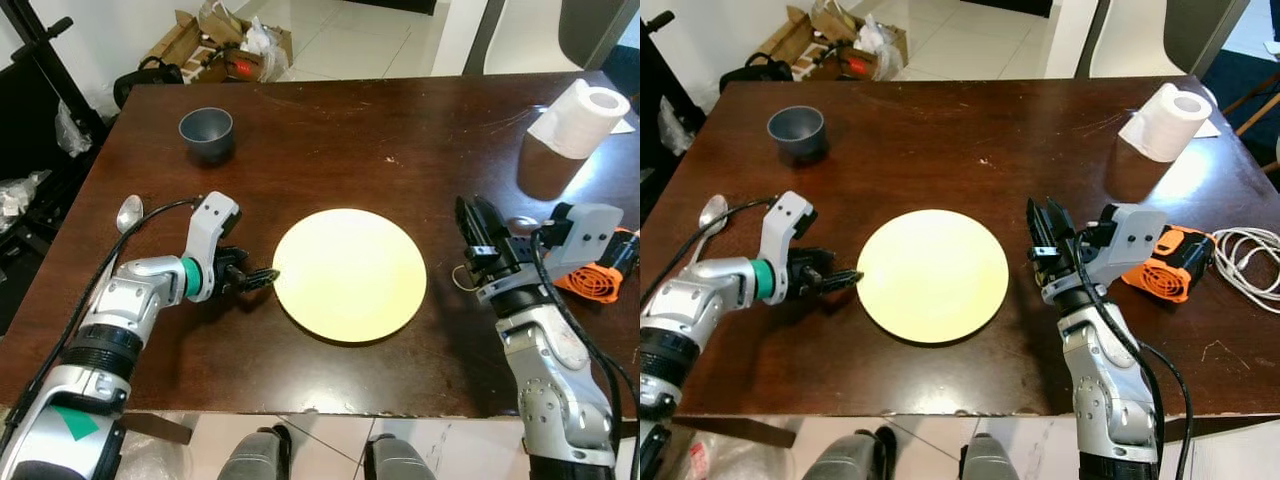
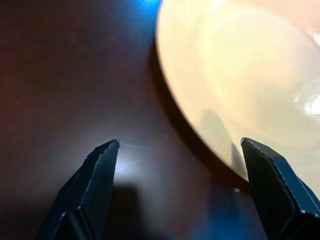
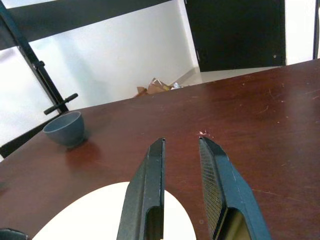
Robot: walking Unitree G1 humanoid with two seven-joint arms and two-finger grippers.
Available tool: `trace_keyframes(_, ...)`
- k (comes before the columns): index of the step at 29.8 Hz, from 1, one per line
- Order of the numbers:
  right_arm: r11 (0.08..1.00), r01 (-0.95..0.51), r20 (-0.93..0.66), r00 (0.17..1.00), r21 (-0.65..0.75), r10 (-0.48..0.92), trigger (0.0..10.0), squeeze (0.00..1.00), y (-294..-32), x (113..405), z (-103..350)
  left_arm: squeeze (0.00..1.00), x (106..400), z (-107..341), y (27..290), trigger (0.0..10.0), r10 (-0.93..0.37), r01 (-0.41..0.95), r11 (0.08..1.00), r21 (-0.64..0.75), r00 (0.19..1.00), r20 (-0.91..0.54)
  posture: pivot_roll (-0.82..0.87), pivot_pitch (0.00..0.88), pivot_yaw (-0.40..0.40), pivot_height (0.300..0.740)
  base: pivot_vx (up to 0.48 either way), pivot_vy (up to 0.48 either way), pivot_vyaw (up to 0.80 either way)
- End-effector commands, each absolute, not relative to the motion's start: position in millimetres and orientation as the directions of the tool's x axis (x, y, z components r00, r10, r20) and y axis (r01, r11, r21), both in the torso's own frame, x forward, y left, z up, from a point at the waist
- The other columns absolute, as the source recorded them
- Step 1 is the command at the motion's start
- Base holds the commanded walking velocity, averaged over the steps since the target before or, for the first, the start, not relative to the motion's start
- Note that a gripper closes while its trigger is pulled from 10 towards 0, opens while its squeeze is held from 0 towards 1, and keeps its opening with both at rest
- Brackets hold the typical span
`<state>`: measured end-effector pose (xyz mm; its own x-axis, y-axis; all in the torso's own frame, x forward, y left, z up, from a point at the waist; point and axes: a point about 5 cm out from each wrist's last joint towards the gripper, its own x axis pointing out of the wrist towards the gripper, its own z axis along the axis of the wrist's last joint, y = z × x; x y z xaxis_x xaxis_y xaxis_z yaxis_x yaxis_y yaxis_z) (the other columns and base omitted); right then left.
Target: Setting the table
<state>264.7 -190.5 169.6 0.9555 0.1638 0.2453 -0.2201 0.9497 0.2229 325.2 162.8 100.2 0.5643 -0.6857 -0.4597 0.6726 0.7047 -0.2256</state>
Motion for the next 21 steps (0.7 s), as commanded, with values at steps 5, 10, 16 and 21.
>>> trace_keyframes(5,0.948,-0.226,0.239,0.956,0.224,0.172,10.0,0.00,-190.3,264.8,169.7,0.00,298.4,69.4,143.1,10.0,-0.743,0.649,0.646,-0.401,0.416,-0.524,0.01,0.024,0.097,0.740,0.000,0.000,0.00)
trace_keyframes(10,0.948,-0.226,0.240,0.956,0.226,0.171,10.0,0.00,-190.1,264.0,169.9,0.00,297.8,66.1,130.1,10.0,-0.757,0.659,0.627,-0.415,0.391,-0.524,0.00,0.027,0.097,0.740,0.000,0.000,0.00)
trace_keyframes(16,0.950,-0.217,0.237,0.958,0.224,0.163,10.0,0.00,-191.6,262.3,170.1,0.00,301.2,59.8,120.4,0.0,-0.739,0.645,0.647,-0.407,0.398,-0.544,-0.01,0.031,0.101,0.740,0.000,0.000,0.00)
trace_keyframes(21,0.952,-0.212,0.237,0.959,0.223,0.158,10.0,0.00,-192.5,261.2,170.5,0.00,300.9,63.1,118.3,0.0,-0.747,0.642,0.642,-0.420,0.398,-0.533,-0.01,0.034,0.101,0.740,0.000,0.000,0.00)
